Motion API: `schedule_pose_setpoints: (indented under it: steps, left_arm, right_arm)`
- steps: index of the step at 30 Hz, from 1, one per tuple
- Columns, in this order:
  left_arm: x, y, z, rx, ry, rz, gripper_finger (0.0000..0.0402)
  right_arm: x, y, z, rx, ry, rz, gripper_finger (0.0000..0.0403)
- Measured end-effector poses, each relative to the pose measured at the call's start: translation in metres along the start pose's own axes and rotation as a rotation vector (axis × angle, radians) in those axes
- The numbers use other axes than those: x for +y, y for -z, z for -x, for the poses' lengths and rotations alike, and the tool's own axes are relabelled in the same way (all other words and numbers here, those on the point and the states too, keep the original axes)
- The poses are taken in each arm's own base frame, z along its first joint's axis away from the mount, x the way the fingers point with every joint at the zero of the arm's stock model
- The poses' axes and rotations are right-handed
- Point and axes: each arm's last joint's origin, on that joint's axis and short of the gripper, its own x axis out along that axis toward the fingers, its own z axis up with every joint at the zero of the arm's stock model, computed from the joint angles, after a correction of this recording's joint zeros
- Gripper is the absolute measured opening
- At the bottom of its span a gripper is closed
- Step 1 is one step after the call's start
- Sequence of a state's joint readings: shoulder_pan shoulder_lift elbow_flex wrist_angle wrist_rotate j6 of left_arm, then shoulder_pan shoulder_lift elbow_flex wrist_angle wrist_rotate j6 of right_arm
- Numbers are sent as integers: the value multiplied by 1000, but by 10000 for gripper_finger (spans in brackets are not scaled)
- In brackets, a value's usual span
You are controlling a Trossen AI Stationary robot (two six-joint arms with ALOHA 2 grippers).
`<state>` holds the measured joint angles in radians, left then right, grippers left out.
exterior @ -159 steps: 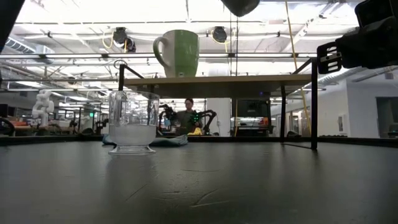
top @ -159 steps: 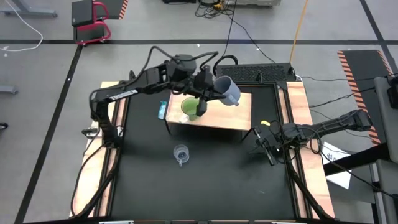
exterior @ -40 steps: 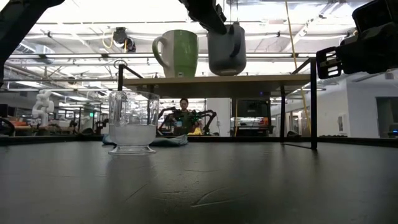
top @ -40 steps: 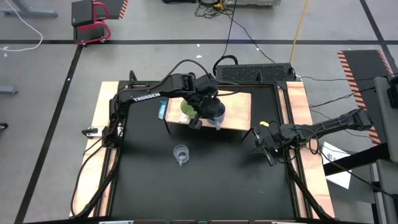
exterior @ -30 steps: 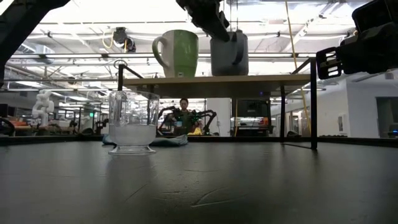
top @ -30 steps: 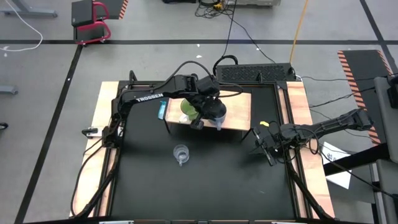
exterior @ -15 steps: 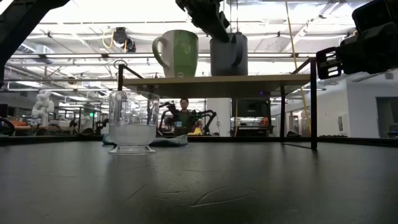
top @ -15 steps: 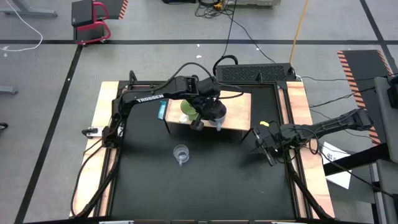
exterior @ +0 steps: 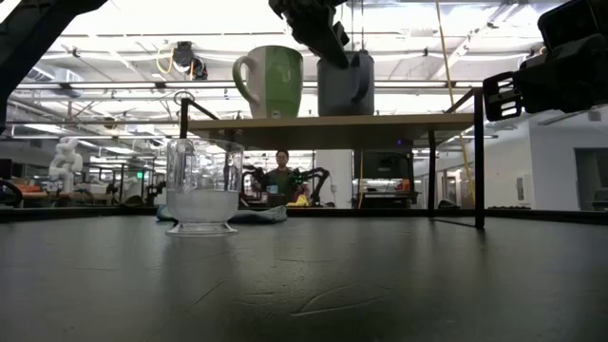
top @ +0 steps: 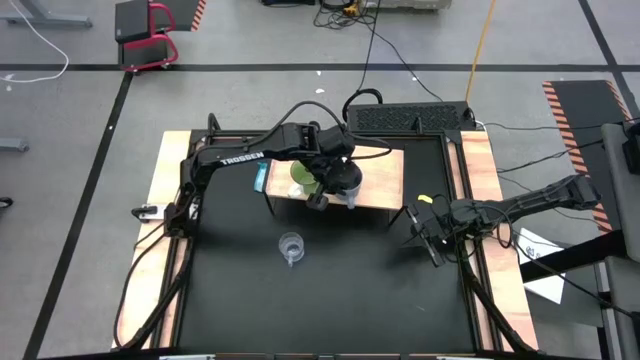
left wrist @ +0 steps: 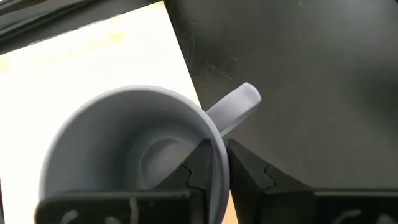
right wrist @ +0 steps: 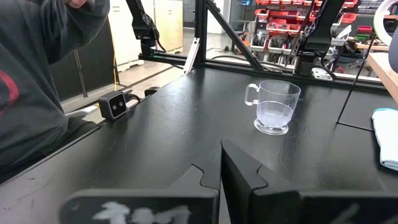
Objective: Stack small to large cups/mugs on shelf
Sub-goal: Put the gray cup on the shelf, then put the transparent cup on the shelf
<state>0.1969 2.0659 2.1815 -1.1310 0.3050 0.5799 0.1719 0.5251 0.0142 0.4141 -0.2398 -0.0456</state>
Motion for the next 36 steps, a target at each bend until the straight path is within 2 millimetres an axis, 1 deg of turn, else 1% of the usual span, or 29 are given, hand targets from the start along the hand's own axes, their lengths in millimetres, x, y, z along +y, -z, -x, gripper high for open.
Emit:
schedule_pose_setpoints:
  steps: [8,17,21,24,26,31,33,36]
  left_arm:
    - [0,0,0,-5,1,5,95]
    - [2,-2,0,-26,-8,-1,160]
    - [1,-3,4,-32,-14,-4,182]
    - [-3,-6,16,-41,-42,-11,190]
    - [-8,-10,31,-67,-61,-28,193]
    - [-28,-14,71,-112,-77,-39,193]
    - [-39,-12,89,-112,-71,-22,193]
    - [-55,-6,109,-79,-40,6,189]
  right_arm:
    - [0,0,0,0,0,-1,0]
    - [0,0,0,0,-1,-8,0]
    - [0,0,0,0,-1,-8,0]
    - [0,0,0,0,-1,-8,0]
    - [0,0,0,0,-1,-14,0]
    - [0,0,0,1,-1,-24,0]
    - [0,0,0,2,-1,-27,0]
    - [0,0,0,2,0,-27,0]
